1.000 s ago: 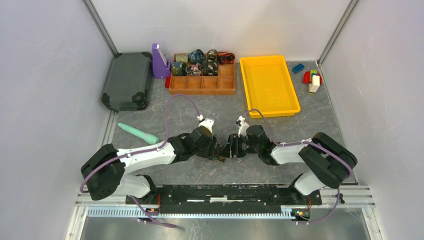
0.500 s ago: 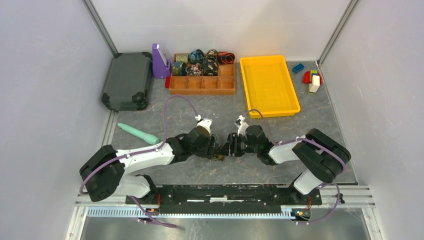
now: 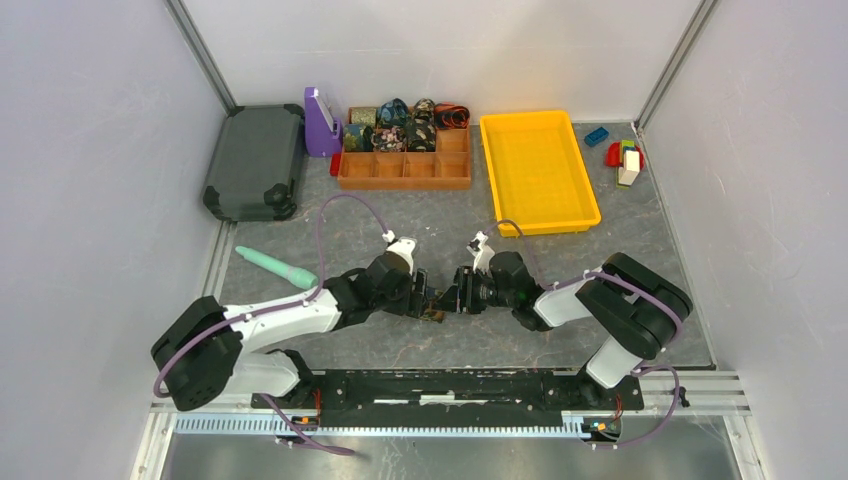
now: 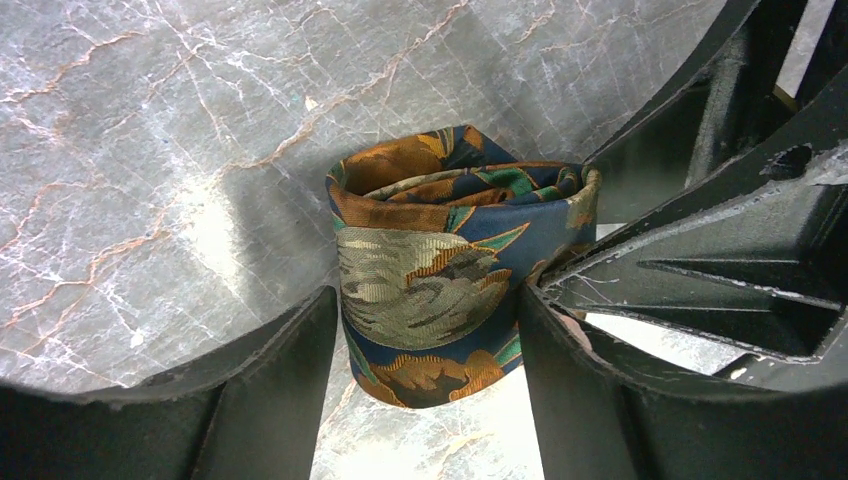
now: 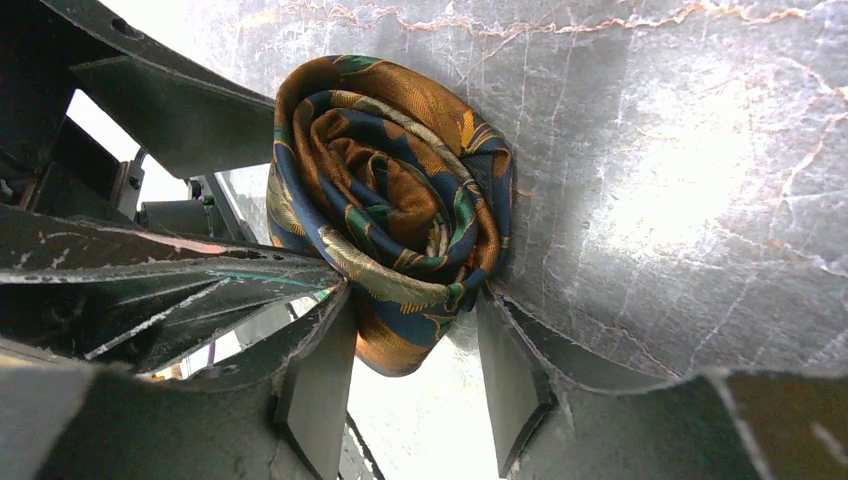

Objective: Roll the ties
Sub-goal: Roll the tie at the center of the board.

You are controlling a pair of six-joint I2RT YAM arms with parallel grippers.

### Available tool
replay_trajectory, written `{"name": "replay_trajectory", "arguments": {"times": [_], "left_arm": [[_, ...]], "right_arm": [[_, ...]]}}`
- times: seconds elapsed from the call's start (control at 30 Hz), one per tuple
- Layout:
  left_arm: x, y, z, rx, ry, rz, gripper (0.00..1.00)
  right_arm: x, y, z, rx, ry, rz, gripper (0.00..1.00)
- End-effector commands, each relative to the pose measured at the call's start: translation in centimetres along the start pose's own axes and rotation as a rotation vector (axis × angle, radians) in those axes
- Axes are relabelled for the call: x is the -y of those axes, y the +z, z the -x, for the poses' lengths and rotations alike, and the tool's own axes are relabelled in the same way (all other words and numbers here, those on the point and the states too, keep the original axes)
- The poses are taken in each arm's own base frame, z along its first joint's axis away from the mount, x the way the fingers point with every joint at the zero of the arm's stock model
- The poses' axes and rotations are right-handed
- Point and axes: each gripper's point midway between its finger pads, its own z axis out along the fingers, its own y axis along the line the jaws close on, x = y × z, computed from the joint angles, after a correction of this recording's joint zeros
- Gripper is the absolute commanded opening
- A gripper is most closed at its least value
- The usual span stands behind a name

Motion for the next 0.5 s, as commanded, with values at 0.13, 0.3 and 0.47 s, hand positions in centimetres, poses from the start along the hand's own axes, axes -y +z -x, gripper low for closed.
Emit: {"name": "replay_trajectory", "arguments": {"times": [0.13,0.3,0.47], "left_arm": [[-0.4,-0.2,-0.7,-0.010,-0.111,-0.070,0.64],[-0.2,0.1,-1.4,-0.024,-0.208,-0.108,0.61],[0.1,0.4,-1.6,-0.033,-0.250,-0.135,0.60]], "right_arm": [[-0.1,0.5,-0.2,-0.015,-0.007,0.014,0.58],[-0.6,0.7,0.0,-0.006,-0.007,0.045,0.62],[-0.9,0.9,0.0,-0.002,-0.004,0.071,0.63]]}}
